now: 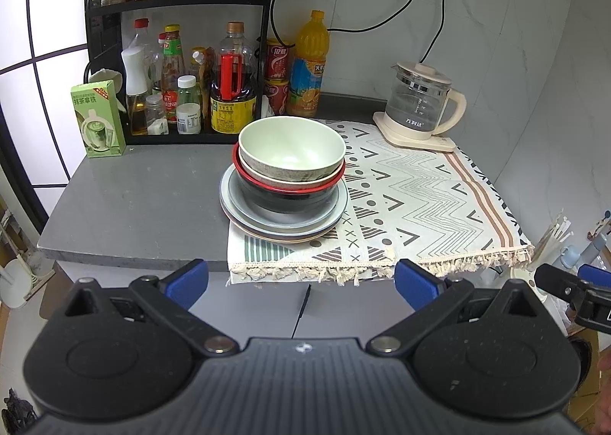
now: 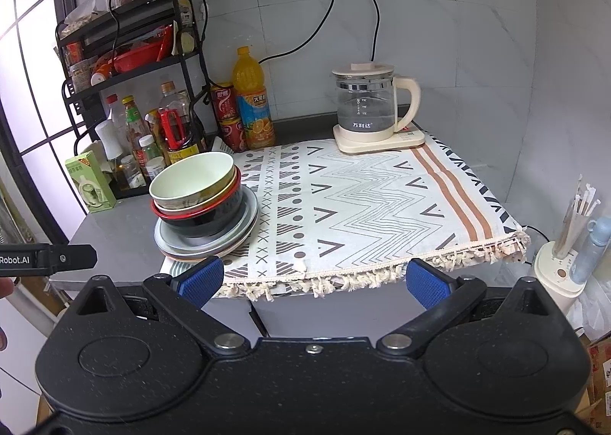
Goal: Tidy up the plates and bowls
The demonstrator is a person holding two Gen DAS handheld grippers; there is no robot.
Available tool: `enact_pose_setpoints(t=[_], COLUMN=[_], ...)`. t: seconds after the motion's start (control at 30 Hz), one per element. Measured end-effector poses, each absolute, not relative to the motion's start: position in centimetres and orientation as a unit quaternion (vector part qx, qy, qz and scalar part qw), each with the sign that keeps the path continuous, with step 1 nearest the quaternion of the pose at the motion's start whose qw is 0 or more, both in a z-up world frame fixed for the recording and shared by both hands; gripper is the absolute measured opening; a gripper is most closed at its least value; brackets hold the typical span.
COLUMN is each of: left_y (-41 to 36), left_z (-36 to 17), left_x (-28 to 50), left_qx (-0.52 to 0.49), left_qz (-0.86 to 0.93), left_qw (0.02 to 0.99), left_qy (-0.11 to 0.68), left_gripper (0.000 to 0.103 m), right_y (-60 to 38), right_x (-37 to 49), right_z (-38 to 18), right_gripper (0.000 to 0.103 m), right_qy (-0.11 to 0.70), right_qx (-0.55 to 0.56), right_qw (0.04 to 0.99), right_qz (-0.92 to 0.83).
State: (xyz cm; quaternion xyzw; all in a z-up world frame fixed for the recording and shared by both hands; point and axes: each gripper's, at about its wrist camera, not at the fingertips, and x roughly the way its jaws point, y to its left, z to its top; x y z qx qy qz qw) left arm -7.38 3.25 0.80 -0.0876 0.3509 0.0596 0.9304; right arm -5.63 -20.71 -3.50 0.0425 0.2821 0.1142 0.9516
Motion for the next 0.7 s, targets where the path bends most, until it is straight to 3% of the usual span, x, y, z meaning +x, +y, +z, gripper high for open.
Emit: enact_pose_setpoints(t=[0.7], left_y=[3.56], left_z=[0.82], left_x=[-7.46], left_qx=[-0.092], left_qz=[0.066], left_qw=[0.930], left_qy=[0.350], left_gripper=[0.103], right_y=[-20.85], right_x=[-5.68], right_z=[-3.77], right_gripper=[0.103], right_qy=[0.286], right_qx=[0.039], right_qw=[0.951], right_qz=[0.111])
